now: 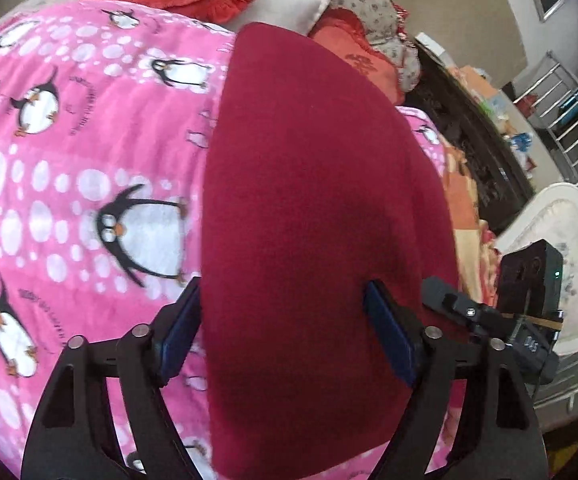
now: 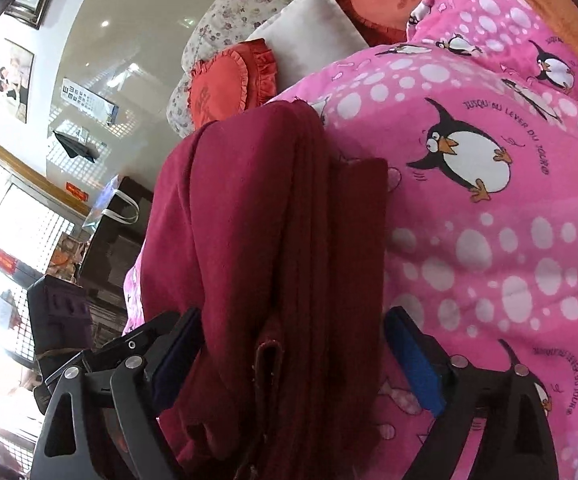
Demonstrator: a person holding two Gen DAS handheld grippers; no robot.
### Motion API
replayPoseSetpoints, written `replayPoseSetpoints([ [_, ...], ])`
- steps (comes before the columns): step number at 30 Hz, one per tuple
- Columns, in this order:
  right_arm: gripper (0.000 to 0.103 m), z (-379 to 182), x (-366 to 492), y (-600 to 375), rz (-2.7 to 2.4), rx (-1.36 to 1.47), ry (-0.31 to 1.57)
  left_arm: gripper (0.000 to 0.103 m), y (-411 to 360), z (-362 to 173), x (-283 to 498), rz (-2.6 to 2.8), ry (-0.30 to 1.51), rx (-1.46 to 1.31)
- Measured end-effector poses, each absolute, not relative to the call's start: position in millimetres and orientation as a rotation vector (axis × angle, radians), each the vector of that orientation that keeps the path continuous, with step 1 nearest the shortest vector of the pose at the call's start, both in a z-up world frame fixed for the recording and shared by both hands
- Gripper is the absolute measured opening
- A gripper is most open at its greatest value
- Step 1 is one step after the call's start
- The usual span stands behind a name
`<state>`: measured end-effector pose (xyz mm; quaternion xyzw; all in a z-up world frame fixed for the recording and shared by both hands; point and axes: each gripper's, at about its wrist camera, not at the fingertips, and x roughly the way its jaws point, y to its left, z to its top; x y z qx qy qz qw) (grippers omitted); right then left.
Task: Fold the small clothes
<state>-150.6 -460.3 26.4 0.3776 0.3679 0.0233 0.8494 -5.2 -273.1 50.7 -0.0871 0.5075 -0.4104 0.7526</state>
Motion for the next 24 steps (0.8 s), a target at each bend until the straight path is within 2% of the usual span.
replayPoseSetpoints([
  [2, 0.059, 34, -154, -456, 0.052, 0.770, 0.753, 0.067, -273, 53, -7, -0.894, 1.102, -0.187],
  [4, 0.052, 43, -159, -449, 0.056, 0.748, 0.747, 0.055, -272, 59, -10, -0.904, 1.092, -0.182],
  [5, 0.049, 49, -161, -444, 0.050, 0.723, 0.747, 0.052, -268, 64, -13, -0.909, 1.086, -0.177],
  [7, 0.047, 59, -166, -436, 0.054, 0.695, 0.740, 0.048, -260, 73, -19, -0.918, 1.086, -0.167],
  [16, 0.046, 86, -208, -373, 0.170, 0.735, 0.752, 0.048, -182, 106, -68, -0.897, 1.100, -0.133],
  [20, 0.046, 74, -225, -343, 0.205, 0.770, 0.801, 0.048, -146, 93, -92, -0.859, 1.142, -0.122],
  [24, 0.046, 42, -234, -321, 0.187, 0.807, 0.876, 0.048, -128, 57, -105, -0.809, 1.199, -0.106],
])
